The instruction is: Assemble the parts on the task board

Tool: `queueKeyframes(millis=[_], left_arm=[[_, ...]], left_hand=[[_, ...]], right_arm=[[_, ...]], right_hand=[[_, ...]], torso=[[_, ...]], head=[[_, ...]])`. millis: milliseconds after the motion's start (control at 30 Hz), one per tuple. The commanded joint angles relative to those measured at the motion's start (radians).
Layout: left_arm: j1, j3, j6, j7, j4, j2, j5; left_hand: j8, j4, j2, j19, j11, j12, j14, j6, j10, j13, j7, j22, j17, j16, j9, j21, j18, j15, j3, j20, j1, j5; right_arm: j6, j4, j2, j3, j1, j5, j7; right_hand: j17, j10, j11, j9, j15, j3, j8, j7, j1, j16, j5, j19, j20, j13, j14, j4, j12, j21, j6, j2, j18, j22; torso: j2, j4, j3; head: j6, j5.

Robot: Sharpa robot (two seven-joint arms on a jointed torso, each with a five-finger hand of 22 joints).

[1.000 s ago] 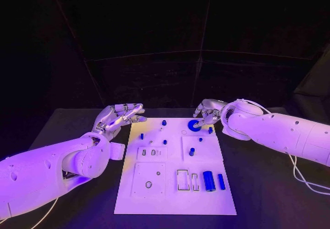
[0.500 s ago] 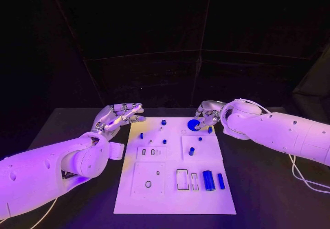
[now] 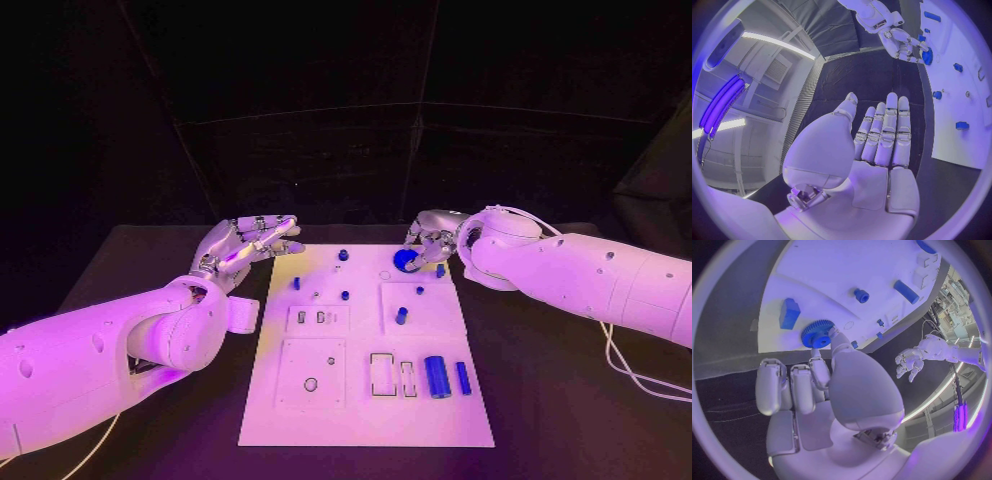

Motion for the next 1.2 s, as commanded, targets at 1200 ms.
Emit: queueKeyframes(millis=[1200], left_arm=[[0.000, 0.001, 0.012, 0.010, 0.001, -0.002, -0.005]], left_hand=[[-0.005, -0.011, 0.004, 0.005, 0.003, -0.005, 0.005, 0.007, 0.003, -0.001, -0.002, -0.003, 0.002, -0.006, -0.001, -0.007, 0.007, 0.001, 0.001, 0.000, -0.005, 0.004]], right_arm=[[-0.264, 0.158, -0.012, 0.001, -0.010, -0.182, -0.013]], right_hand=[[0.042, 0.045, -0.020, -0.006, -0.015, 0.242, 0.016, -0.019, 0.018, 0.018, 0.003, 0.043, -0.016, 0.076, 0.061, -0.094, 0.048, 0.033, 0.126, 0.007, -0.027, 0.069]], torso=[[-0.001, 0.0017, -0.0019]], head=[[0.001, 0.003]])
